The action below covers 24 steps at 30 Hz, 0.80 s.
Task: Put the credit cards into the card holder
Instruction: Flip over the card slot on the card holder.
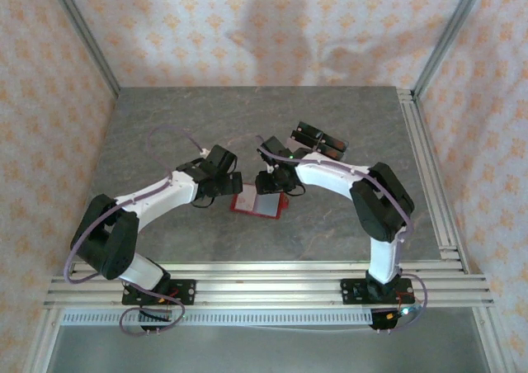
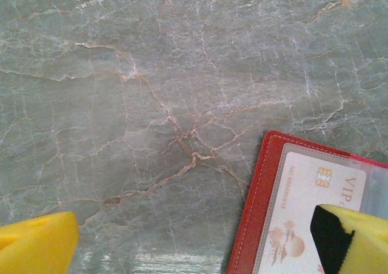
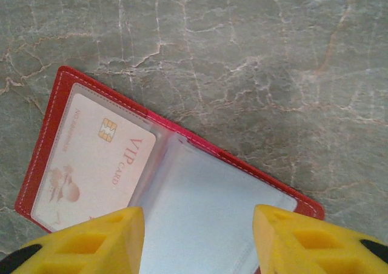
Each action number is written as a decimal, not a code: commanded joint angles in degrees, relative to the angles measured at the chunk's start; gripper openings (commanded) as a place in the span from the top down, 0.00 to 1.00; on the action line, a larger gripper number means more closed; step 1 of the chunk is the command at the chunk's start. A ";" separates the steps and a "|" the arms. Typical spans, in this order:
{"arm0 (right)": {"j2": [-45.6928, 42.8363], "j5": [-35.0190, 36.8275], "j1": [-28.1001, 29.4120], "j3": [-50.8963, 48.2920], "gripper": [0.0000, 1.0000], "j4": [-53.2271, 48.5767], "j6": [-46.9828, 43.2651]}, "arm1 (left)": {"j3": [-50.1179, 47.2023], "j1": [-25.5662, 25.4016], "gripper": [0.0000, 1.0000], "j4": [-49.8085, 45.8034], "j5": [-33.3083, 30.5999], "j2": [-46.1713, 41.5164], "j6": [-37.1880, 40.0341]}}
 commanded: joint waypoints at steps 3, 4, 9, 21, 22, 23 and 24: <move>4.24 3.20 1.23 2.45 0.48 -3.85 -0.35 | -1.51 0.01 0.00 -0.40 0.93 -1.94 -0.97; 4.96 3.24 1.36 2.68 0.48 -4.11 -0.39 | -1.65 0.00 0.00 -0.22 1.06 -2.02 -0.98; 7.63 3.20 2.07 3.05 0.49 -5.26 0.25 | -2.65 0.01 0.00 0.68 1.80 -2.47 -1.19; 4.52 -3.46 2.18 1.22 0.59 -0.48 5.26 | -4.80 -0.39 0.00 1.84 3.50 -4.05 -0.93; 4.36 -4.35 2.17 1.20 0.59 0.09 5.80 | -4.96 -0.65 0.00 1.80 3.56 -4.18 -0.77; 4.27 -5.08 2.09 1.18 0.59 0.55 6.26 | -5.18 -0.88 0.00 1.92 3.62 -4.38 -0.52; 4.11 -5.47 2.08 1.24 0.59 0.87 6.56 | -5.33 -1.26 0.00 1.94 3.59 -4.54 -0.31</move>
